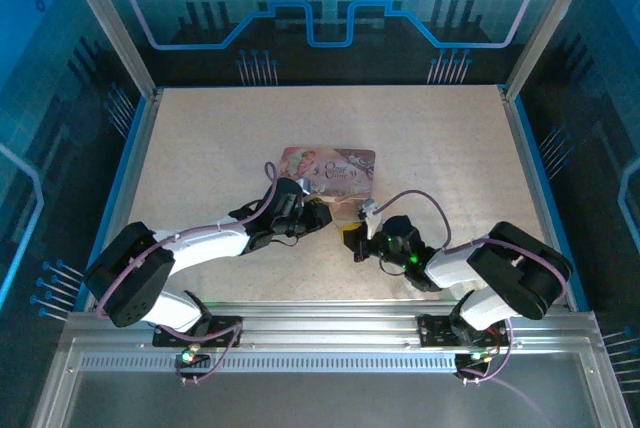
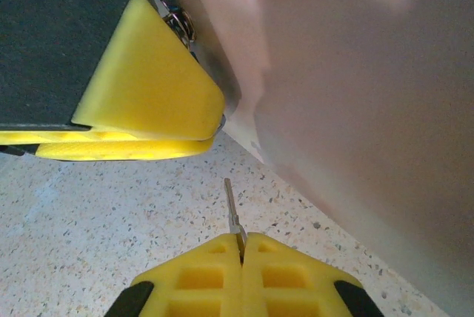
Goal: Unlock a padlock with a key
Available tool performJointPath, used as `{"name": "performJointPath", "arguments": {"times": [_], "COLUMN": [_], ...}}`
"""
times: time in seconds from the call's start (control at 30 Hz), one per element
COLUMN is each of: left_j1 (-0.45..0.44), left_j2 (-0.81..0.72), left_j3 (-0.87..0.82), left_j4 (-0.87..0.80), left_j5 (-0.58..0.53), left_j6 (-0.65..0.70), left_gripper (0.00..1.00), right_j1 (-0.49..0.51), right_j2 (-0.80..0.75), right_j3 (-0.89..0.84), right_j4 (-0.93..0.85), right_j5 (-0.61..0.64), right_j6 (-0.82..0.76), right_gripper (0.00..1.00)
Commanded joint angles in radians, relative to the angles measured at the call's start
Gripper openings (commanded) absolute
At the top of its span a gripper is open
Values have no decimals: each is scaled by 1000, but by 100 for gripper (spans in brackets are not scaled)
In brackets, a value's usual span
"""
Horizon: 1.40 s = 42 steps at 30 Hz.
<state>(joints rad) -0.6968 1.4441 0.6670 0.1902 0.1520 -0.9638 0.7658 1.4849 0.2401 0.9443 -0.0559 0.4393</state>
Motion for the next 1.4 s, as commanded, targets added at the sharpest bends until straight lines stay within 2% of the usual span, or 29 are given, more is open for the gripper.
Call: {"name": "performJointPath", "arguments": {"times": [0.0,1.37], "left_j1": [-6,-28], "left_j2": [-39,-31], "left_j3": [41,54], "left_j4": [18,-1], "left_j5": [38,26], "left_j6": [-18,-25], "left_gripper": [22,21], "right_j1": [12,11], "right_j2": [-19,10], "right_j3": [26,56], "right_j4": [34,62], "right_j5": [-9,-19], "right_j6": [-19,-23], "right_gripper": [1,1]}}
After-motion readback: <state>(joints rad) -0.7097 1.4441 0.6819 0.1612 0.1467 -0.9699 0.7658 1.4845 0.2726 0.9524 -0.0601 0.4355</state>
